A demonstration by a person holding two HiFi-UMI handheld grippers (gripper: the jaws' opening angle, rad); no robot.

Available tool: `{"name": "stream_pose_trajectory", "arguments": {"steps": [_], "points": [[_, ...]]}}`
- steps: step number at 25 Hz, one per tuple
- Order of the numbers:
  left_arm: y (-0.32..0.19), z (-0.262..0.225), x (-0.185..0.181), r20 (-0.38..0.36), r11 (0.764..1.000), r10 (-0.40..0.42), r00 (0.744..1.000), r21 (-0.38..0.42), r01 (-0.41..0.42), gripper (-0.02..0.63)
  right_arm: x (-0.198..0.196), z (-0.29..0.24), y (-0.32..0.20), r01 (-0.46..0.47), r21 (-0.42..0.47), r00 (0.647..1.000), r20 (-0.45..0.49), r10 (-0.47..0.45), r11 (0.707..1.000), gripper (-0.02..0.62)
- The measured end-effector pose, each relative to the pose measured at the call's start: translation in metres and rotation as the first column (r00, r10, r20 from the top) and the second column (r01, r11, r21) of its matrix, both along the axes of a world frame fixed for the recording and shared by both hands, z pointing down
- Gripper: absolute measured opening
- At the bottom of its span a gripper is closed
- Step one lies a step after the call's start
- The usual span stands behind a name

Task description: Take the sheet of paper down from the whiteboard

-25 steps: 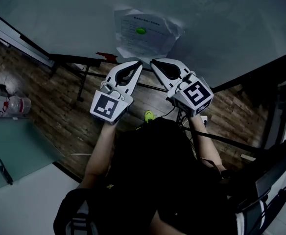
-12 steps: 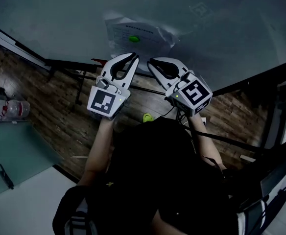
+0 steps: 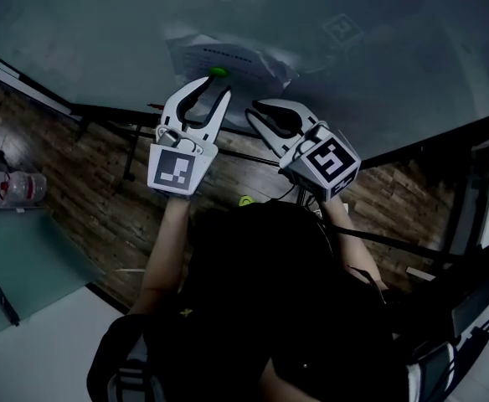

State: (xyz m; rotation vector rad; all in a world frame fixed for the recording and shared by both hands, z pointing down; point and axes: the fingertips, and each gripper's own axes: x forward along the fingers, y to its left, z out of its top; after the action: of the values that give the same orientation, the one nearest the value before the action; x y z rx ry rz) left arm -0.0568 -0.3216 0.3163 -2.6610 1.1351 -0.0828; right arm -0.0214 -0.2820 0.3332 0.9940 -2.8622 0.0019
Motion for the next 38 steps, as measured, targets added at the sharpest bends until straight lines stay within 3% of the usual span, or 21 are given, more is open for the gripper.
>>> {"name": "stream_pose_trajectory", "arguments": {"steps": [8, 24, 38], "points": [[-0.014, 0.000, -0.002, 0.016, 0.998, -0.065, 0.998, 0.015, 0.065, 0.158, 0.003, 0.004, -0.002, 0.015, -0.012, 1.000, -0.005, -0.015, 1.000, 0.084], [-0.025, 0.011, 0.002, 0.108, 0.985, -0.163, 0.981, 0.075, 0.156, 0.158, 0.018, 0.021, -0.009, -0.003, -0.060, 1.000, -0.016, 0.002, 0.998, 0.098], [-0.029, 0.011, 0.000, 0.129, 0.969, -0.230, 0.965, 0.120, 0.215, 0.137, 0.034, 0.036, -0.016, -0.051, -0.112, 0.999, -0.019, 0.049, 0.992, 0.112]]}}
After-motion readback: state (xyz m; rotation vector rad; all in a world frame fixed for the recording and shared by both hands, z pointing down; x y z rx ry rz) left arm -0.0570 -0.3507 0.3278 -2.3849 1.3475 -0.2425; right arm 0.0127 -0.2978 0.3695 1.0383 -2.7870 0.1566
